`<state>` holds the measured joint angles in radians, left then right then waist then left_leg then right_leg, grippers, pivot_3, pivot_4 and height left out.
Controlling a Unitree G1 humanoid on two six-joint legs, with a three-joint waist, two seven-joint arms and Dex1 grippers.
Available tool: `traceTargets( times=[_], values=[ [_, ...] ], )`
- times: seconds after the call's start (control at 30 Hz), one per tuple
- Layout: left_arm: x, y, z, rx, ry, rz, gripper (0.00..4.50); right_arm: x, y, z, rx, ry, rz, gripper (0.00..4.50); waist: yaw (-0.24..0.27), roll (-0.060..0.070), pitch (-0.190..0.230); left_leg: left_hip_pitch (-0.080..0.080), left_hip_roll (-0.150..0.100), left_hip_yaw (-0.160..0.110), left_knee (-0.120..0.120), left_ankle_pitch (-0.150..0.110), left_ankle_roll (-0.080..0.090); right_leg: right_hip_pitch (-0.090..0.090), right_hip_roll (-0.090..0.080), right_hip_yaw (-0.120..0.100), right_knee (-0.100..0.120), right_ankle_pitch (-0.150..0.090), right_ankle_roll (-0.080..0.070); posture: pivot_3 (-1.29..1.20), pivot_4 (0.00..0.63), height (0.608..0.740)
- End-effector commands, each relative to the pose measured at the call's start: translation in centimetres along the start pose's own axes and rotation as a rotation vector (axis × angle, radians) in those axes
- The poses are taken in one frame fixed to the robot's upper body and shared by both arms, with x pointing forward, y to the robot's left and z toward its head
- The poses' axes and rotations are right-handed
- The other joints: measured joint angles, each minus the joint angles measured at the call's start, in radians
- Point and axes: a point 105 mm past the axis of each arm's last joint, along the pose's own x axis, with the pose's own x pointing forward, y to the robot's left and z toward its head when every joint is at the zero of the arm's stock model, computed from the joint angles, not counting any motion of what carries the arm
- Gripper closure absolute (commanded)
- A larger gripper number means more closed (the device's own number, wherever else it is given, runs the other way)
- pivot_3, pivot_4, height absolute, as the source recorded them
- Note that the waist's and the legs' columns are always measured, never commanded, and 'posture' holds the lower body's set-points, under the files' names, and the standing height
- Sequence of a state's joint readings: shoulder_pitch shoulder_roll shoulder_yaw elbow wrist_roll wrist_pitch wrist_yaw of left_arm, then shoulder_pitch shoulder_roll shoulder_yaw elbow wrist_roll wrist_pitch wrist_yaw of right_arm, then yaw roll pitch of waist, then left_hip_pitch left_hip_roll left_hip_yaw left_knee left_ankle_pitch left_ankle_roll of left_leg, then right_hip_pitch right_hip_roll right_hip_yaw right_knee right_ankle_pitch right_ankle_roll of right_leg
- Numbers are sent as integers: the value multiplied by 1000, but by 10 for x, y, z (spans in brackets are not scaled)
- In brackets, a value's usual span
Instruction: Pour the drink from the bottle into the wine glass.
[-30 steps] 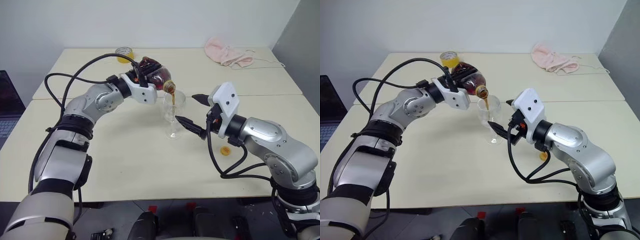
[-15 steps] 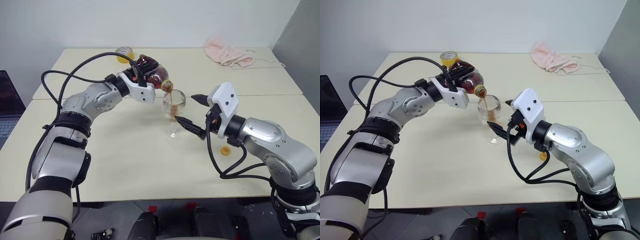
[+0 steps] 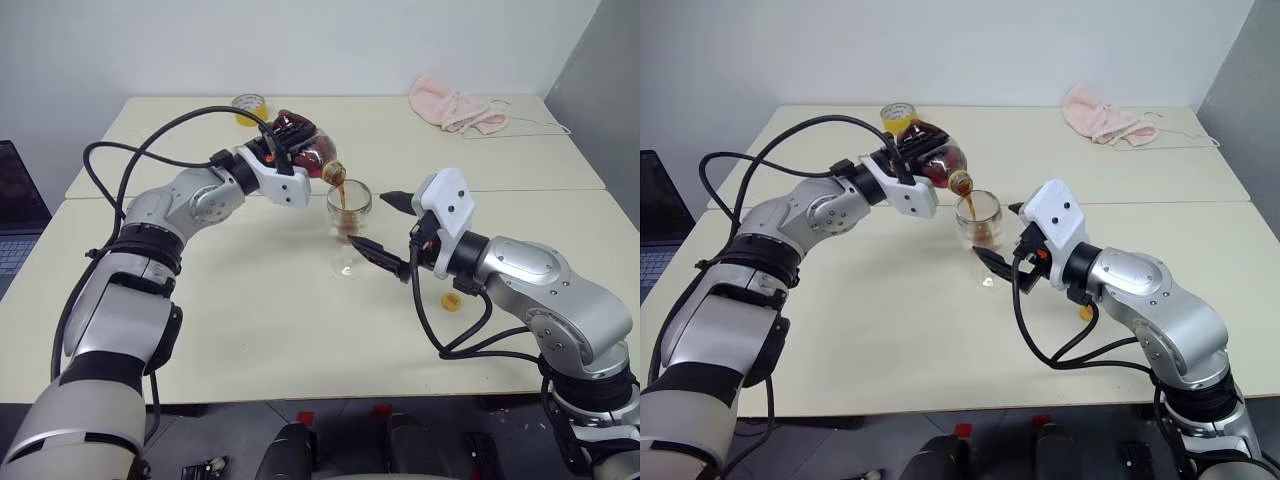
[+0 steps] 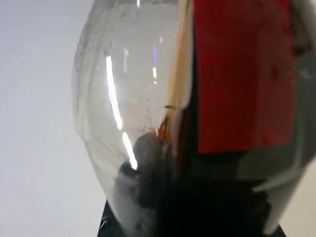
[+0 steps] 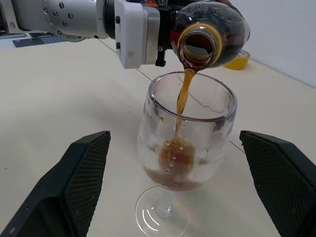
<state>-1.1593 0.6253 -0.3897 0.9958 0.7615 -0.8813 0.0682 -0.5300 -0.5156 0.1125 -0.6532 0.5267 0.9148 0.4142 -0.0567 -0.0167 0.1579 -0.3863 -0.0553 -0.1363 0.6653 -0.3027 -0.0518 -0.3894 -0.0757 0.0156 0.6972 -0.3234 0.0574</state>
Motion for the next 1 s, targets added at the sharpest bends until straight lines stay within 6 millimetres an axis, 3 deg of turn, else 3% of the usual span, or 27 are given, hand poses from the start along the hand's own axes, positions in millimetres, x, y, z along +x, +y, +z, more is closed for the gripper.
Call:
traceTargets(
  times=[0.03, 1.0],
  values=[
    [4, 26, 2, 48, -23, 66, 3744, -3, 4, 12, -32, -38, 16, 0, 0, 0, 0, 0, 0, 0, 0, 0, 0, 0, 0, 0, 0, 0, 0, 0, 150, 740],
    [7, 32, 3, 100, -39, 64, 3744, -3, 5, 10, -34, -30, 20, 0, 0, 0, 0, 0, 0, 0, 0, 0, 0, 0, 0, 0, 0, 0, 0, 0, 150, 740]
  ],
)
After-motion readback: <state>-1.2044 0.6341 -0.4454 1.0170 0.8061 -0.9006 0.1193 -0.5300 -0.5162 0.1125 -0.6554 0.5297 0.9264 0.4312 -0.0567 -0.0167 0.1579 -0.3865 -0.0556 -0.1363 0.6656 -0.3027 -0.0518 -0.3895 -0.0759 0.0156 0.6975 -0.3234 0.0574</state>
